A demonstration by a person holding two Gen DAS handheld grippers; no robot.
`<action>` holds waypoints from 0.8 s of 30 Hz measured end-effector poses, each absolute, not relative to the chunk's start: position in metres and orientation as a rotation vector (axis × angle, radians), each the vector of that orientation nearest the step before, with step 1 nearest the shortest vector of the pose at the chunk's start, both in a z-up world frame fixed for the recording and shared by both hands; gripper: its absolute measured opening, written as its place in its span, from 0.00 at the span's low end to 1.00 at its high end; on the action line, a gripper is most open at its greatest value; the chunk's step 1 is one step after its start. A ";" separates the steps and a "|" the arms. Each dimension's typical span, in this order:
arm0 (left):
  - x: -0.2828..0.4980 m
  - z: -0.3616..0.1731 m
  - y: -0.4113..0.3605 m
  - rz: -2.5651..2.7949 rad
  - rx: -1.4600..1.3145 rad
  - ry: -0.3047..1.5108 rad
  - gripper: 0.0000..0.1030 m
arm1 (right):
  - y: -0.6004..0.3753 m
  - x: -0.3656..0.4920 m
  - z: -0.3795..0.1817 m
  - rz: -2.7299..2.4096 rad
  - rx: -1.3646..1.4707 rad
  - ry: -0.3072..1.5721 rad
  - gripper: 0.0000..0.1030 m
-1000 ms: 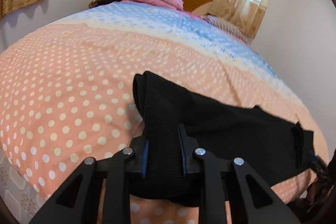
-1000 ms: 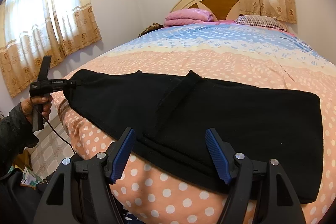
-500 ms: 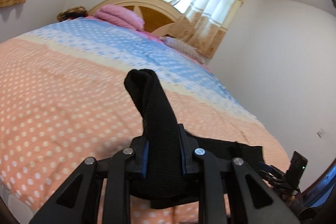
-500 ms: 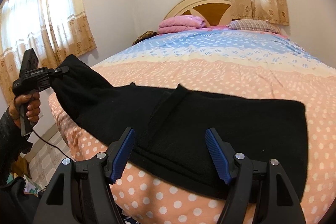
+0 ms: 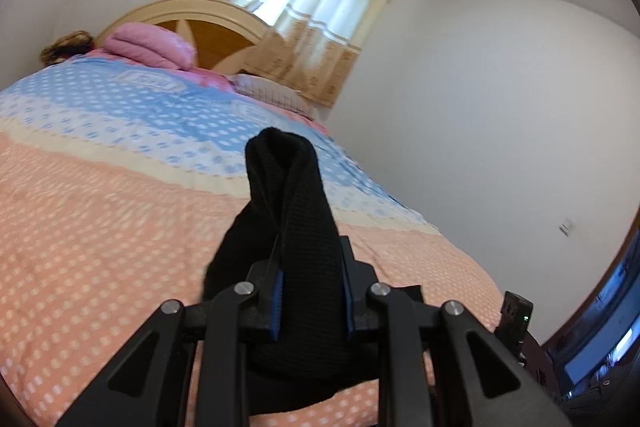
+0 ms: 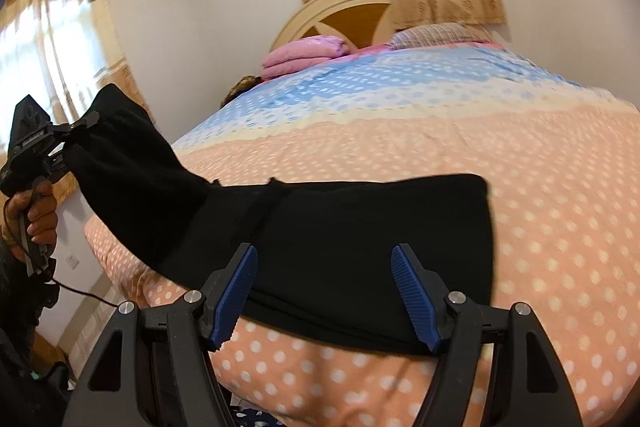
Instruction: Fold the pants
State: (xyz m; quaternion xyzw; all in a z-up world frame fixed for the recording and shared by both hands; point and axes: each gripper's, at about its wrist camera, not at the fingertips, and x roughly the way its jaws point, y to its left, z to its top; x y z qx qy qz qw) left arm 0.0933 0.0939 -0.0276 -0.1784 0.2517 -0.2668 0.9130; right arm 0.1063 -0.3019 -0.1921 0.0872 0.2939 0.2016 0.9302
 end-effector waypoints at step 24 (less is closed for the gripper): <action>0.130 -0.069 -0.124 -0.824 -0.084 0.784 0.23 | -0.405 0.109 -0.210 0.116 0.446 0.622 0.69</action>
